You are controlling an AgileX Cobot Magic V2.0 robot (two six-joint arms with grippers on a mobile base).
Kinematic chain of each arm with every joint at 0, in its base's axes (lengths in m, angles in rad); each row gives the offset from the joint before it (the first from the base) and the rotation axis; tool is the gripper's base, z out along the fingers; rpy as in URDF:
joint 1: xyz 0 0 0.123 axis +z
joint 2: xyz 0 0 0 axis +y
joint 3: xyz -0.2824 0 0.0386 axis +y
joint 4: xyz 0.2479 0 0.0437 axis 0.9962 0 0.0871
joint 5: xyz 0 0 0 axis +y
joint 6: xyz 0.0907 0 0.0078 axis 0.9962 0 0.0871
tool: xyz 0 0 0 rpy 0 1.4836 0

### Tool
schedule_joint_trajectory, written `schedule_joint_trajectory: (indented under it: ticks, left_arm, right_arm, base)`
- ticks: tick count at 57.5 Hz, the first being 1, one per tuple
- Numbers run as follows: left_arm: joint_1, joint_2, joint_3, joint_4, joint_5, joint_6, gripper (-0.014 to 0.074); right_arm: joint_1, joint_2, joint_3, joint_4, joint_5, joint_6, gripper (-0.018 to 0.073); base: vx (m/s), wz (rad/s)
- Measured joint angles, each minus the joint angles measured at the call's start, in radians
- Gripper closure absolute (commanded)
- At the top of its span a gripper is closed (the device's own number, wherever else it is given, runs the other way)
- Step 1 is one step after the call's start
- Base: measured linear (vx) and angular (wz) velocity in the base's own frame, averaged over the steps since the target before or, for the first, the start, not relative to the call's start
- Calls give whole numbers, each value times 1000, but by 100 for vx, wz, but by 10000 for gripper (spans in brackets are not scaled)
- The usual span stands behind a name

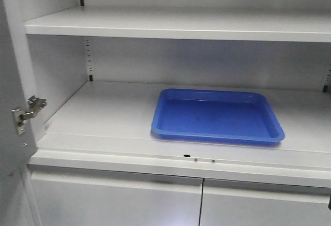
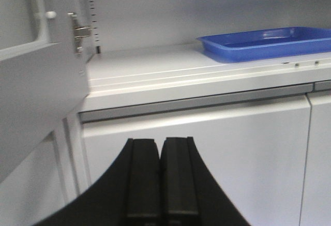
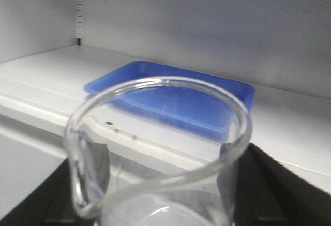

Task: Pick beaker and place in left cabinet
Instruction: 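Position the base facing the cabinet shelf with the blue tray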

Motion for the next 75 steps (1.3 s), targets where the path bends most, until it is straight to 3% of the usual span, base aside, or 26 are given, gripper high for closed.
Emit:
schedule_joint_trajectory:
  ticks: [32,75]
  left_arm:
    - [0,0,0,0,0,0,595]
    - [0,0,0,0,0,0,595]
  right_arm:
    - [0,0,0,0,0,0,562]
    - [0,0,0,0,0,0,562]
  base:
    - [24,-25]
    - [16,2]
